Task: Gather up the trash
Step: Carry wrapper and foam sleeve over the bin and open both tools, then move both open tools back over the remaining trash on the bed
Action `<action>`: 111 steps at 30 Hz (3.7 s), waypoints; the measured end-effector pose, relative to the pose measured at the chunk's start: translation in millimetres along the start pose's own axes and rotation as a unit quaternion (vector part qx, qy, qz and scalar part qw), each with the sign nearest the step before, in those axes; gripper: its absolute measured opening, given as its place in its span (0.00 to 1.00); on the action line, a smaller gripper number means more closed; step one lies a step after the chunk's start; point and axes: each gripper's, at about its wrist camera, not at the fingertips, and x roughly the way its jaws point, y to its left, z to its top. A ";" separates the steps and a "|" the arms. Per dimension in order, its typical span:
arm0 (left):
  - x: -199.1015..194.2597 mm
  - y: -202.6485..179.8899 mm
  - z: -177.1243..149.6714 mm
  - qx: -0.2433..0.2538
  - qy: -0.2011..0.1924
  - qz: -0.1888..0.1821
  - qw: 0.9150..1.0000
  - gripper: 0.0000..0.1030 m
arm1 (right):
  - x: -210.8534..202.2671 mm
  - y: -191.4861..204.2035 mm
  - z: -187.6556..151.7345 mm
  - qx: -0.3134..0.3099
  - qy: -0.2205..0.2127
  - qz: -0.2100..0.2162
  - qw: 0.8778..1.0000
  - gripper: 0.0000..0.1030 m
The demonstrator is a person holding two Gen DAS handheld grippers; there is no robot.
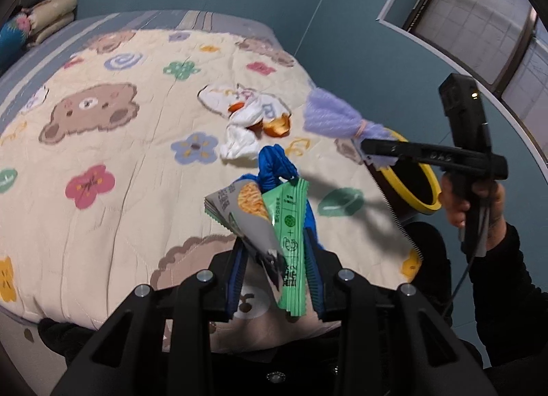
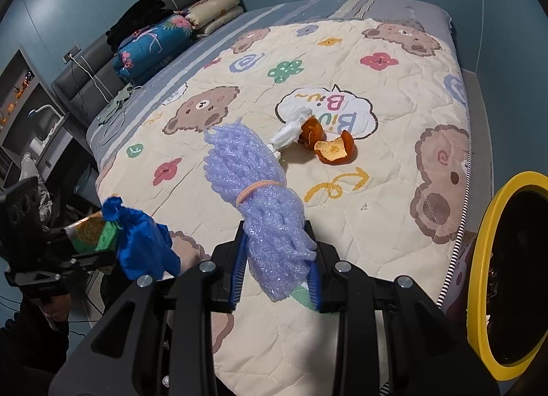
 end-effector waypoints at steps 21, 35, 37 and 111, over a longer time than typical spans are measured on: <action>22.8 -38.0 62.7 0.079 0.095 -0.006 0.992 0.29 | -37.3 -30.0 -7.0 0.017 -0.023 -0.015 0.999 0.28; 70.8 -85.6 105.4 0.153 0.140 0.065 0.976 0.29 | -74.8 -96.5 -20.9 0.068 -0.056 -0.034 0.996 0.28; 77.4 -94.3 110.4 0.154 0.137 0.061 0.977 0.29 | -88.1 -113.2 -23.1 0.083 -0.070 -0.039 0.993 0.28; 188.4 -198.3 123.8 0.123 0.011 0.003 0.992 0.92 | -148.2 -239.1 -56.6 0.289 -0.135 -0.166 0.933 0.64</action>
